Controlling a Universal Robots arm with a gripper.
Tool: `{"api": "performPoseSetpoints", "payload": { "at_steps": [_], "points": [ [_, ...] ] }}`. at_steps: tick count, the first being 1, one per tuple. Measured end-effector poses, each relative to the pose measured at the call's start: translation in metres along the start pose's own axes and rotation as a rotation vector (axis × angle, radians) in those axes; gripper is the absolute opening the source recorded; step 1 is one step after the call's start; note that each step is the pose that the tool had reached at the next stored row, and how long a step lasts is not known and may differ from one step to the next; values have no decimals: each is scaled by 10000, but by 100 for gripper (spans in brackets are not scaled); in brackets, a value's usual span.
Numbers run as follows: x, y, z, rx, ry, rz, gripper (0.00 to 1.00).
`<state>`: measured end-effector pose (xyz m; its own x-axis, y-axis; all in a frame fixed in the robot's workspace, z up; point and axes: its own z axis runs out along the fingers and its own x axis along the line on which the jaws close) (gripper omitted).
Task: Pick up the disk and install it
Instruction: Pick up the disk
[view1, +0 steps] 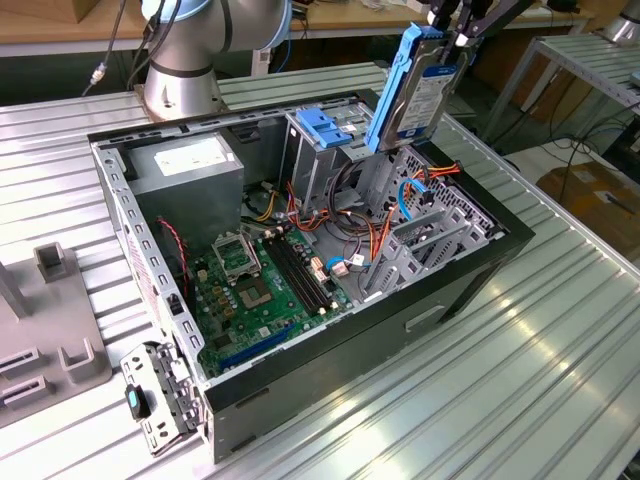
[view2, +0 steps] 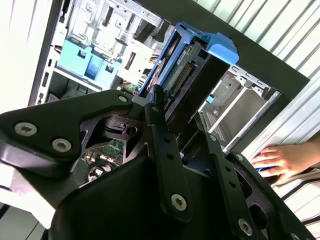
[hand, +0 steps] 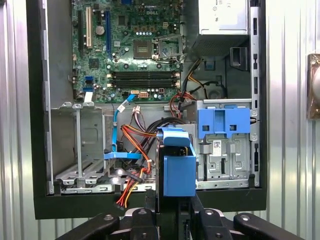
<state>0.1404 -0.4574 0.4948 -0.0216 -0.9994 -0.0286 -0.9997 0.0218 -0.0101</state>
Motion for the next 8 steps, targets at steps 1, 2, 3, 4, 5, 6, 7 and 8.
{"api": "performPoseSetpoints", "payload": {
  "at_steps": [1, 2, 3, 4, 5, 6, 7, 8],
  "points": [
    [28, 2, 0, 2, -14, 0, 35],
    [80, 4, -2, 7, -27, -1, 35],
    [127, 9, -4, 14, -32, 0, 35],
    [154, 12, -4, 18, -37, 0, 35],
    [188, 15, -5, 23, -40, -1, 35],
    [232, 19, -7, 29, -45, -1, 35],
    [264, 21, -8, 33, -48, -1, 35],
    [331, 29, -9, 43, -55, -1, 35]
  ]
}}
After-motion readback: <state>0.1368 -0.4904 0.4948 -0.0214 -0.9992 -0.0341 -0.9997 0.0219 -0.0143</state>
